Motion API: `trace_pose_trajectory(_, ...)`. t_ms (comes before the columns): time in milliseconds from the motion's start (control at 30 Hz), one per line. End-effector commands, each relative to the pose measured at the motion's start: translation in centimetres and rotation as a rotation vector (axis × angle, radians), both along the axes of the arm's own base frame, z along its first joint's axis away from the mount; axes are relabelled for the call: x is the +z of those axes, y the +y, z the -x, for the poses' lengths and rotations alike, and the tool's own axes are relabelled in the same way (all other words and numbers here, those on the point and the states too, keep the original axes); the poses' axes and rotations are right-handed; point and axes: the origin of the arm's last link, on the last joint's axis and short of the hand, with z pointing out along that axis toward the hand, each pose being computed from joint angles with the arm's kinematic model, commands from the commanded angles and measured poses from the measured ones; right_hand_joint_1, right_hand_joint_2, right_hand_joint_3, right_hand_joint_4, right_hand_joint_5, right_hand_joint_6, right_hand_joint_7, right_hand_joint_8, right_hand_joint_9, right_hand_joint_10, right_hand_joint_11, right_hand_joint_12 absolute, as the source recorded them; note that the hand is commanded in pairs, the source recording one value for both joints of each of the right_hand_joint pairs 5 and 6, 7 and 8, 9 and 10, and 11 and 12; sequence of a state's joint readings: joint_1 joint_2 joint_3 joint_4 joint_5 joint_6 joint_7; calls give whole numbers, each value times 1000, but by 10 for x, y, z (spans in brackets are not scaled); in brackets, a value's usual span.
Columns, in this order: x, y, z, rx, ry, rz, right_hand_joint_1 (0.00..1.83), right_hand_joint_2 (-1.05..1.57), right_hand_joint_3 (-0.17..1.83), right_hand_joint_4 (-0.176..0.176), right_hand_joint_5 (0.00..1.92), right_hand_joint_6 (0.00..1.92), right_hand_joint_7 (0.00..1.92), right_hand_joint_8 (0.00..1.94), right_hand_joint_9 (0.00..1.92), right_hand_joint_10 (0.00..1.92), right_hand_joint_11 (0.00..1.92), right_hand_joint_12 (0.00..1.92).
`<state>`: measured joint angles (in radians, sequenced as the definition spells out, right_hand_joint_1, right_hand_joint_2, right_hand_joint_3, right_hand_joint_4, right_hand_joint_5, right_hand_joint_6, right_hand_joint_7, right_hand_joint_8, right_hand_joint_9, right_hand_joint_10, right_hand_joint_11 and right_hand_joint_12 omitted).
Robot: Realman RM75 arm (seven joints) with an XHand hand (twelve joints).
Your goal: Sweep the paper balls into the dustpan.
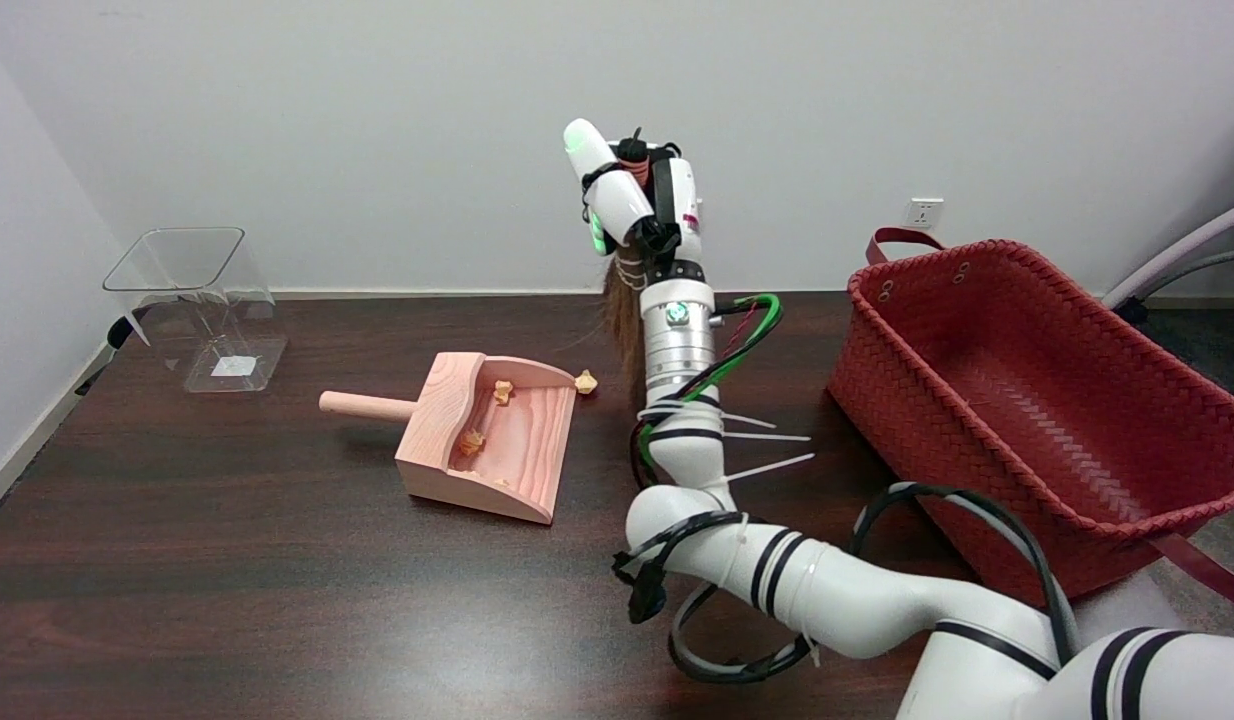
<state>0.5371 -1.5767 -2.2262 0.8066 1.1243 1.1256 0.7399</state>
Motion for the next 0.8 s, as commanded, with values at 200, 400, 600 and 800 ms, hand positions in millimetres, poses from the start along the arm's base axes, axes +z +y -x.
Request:
trace_pose_trajectory(200,12,-22,33,-178,236,-73,656,1571,69,0,1920,1920,1920,1920,1920,1920,1920,1920)
trace_pose_trajectory(400,-20,-25,45,-231,277,-135,640,1571,65,0,1920,1920,1920,1920,1920,1920,1920,1920)
trace_pose_trajectory(600,-50,-21,63,-292,256,-215,632,1571,53,0,1920,1920,1920,1920,1920,1920,1920,1920)
trace_pose_trajectory(800,-64,-12,75,-324,152,-265,628,1571,41,0,1920,1920,1920,1920,1920,1920,1920,1920)
